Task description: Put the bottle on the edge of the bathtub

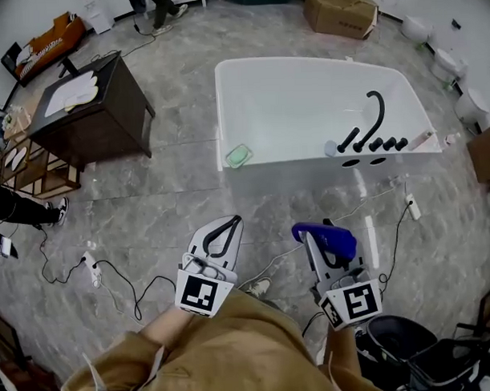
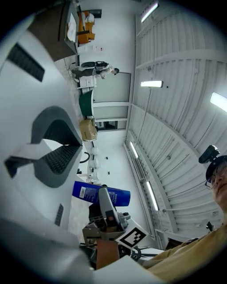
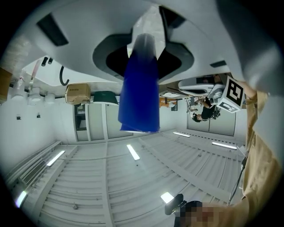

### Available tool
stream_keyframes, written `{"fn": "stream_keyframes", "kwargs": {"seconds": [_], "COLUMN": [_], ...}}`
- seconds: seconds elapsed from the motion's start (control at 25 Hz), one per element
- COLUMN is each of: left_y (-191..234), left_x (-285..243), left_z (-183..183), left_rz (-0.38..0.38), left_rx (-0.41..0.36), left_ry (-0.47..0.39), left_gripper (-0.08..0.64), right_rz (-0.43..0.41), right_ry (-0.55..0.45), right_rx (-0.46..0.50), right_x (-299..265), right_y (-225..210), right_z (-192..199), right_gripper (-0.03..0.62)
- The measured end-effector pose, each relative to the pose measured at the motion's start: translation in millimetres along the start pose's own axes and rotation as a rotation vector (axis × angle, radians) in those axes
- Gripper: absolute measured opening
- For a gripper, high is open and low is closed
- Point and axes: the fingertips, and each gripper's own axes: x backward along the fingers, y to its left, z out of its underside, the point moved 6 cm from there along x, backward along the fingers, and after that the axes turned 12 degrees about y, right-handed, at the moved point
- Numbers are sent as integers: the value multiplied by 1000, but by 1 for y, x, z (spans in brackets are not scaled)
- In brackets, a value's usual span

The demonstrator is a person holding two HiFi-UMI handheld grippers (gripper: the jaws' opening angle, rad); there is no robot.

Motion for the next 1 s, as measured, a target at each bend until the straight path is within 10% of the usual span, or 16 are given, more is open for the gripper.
{"fn": "stream_keyframes", "kwargs": {"seconds": [1.0], "left_y": [64], "left_x": [-105], "left_z": [-33], "left_rz": [41], "left_rx": [-15], "left_ry": [-30], "left_gripper": [8], "right_rz": [76], "right_ry": [15], "right_rx": [0], "right_x": [-68], "right_y": [-68], "right_z": [-44], "right_gripper": [160]}}
